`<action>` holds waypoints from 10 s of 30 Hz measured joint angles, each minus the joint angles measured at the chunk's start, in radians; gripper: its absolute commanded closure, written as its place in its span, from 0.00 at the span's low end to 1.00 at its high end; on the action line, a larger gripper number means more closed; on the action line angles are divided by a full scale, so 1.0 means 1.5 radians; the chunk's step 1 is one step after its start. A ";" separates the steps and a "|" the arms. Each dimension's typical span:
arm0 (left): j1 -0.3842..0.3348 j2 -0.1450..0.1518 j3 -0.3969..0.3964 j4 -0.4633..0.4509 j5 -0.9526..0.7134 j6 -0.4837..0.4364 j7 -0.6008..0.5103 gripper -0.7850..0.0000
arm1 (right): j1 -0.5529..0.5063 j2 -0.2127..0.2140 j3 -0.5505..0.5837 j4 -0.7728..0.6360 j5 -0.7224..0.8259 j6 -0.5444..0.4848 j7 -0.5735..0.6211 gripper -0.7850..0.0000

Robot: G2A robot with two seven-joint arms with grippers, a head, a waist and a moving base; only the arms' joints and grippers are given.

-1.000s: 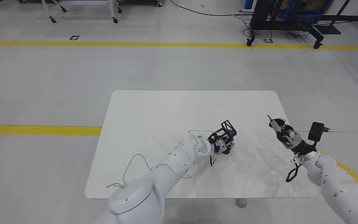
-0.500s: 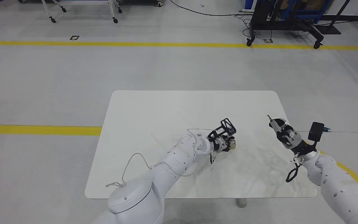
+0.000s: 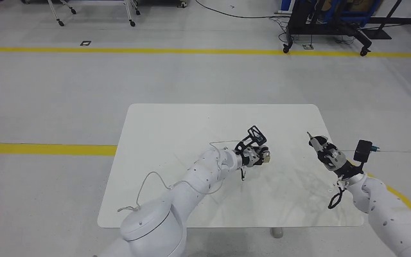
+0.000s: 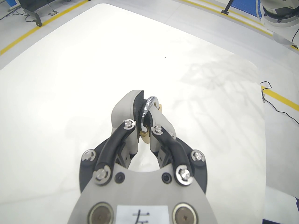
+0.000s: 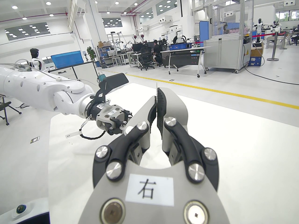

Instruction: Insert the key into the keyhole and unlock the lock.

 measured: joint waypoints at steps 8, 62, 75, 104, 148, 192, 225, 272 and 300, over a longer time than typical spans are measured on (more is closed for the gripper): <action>-0.019 0.052 -0.073 0.051 -0.111 -0.084 0.151 1.00 | 0.015 -0.023 -0.032 -0.040 0.059 0.018 0.073 1.00; -0.031 0.230 -0.483 -0.035 -0.929 0.209 -0.833 1.00 | 0.133 -0.106 -0.167 -0.208 0.000 0.179 0.436 1.00; 0.115 0.285 -0.507 -0.269 -0.885 0.298 -0.839 1.00 | 0.181 -0.134 -0.212 -0.253 -0.032 0.183 0.527 1.00; 0.212 0.263 -0.459 -0.420 -0.999 0.099 -0.678 1.00 | 0.139 -0.153 -0.198 -0.221 0.371 0.081 0.589 1.00; 0.226 0.245 -0.413 -0.415 -0.960 -0.025 -0.586 1.00 | 0.079 -0.175 -0.146 -0.251 0.505 0.225 0.611 1.00; 0.247 0.257 -0.394 -0.457 -0.764 -0.087 -0.470 1.00 | 0.073 -0.192 -0.101 -0.232 0.642 0.232 0.821 1.00; 0.220 0.252 -0.383 -0.448 -0.826 0.142 -0.484 1.00 | 0.064 -0.200 -0.082 -0.244 0.651 0.232 0.819 0.00; 0.223 0.260 -0.425 -0.477 -1.008 0.348 -0.608 1.00 | 0.083 -0.226 -0.094 -0.161 0.650 -0.014 0.822 0.00; 0.273 0.272 -0.439 -0.571 -0.908 0.261 -0.474 1.00 | 0.057 -0.235 -0.109 -0.185 0.681 0.132 0.820 0.00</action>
